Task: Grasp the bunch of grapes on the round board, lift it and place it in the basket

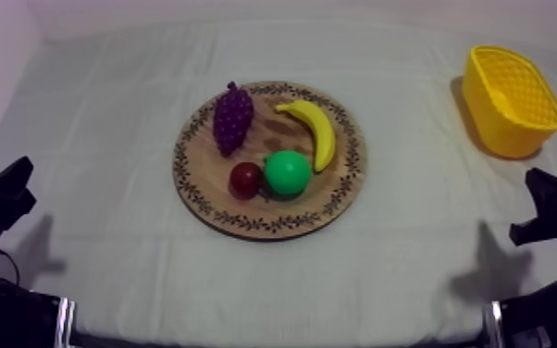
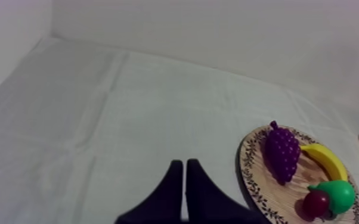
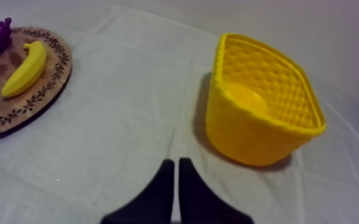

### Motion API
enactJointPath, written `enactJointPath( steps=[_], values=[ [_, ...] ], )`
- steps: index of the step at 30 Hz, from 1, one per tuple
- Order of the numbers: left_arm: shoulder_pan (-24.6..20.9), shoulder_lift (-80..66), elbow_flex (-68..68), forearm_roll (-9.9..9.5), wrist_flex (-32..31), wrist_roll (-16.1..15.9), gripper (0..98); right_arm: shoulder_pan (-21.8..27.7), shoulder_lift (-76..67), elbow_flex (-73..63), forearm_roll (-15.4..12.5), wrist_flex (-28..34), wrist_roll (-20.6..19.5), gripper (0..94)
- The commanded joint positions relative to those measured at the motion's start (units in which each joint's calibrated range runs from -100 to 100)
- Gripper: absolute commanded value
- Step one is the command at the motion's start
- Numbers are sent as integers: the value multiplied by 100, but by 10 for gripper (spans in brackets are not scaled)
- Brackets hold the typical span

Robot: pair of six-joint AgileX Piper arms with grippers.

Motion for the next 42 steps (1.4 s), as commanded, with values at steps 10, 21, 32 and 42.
enactJointPath(
  steps=[10,21,32,42],
  values=[
    [-1,0,-4,1,-3,0,1,-2,-5,1,0,3,5,5],
    [-1,0,-4,1,-3,0,1,-2,-5,1,0,3,9,5],
    [-1,0,-4,1,-3,0,1,-2,-5,1,0,3,17,5],
    [-1,0,-4,1,-3,0,1,-55,-10,-14,-3,-35,-200,5]
  ],
)
